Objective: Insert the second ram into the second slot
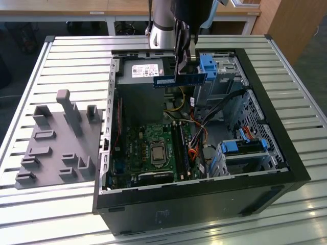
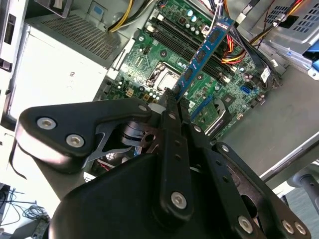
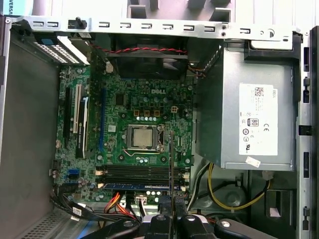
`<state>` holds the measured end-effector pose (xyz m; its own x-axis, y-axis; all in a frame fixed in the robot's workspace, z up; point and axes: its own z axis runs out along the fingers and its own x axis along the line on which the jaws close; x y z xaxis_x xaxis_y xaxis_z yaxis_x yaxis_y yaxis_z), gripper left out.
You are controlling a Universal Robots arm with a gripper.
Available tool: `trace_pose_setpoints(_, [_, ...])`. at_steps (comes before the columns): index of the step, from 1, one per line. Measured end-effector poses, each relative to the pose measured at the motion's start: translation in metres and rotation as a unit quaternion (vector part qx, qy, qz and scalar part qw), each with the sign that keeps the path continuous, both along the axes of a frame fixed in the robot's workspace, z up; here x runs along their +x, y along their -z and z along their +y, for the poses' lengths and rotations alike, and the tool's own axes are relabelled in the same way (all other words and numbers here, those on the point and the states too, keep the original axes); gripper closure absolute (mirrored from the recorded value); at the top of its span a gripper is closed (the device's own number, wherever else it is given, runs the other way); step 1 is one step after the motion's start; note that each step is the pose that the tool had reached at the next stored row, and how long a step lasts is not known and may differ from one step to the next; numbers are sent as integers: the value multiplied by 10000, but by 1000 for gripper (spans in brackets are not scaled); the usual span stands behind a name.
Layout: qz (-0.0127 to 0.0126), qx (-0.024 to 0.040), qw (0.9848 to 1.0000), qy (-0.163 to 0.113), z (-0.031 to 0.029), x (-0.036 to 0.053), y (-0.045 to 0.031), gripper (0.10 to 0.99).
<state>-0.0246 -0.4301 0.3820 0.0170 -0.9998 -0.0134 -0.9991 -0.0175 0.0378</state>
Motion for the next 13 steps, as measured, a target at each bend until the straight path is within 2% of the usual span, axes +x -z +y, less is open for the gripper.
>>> trace_pose_setpoints(13, [0, 0, 9999, 132, 0, 0, 0, 949])
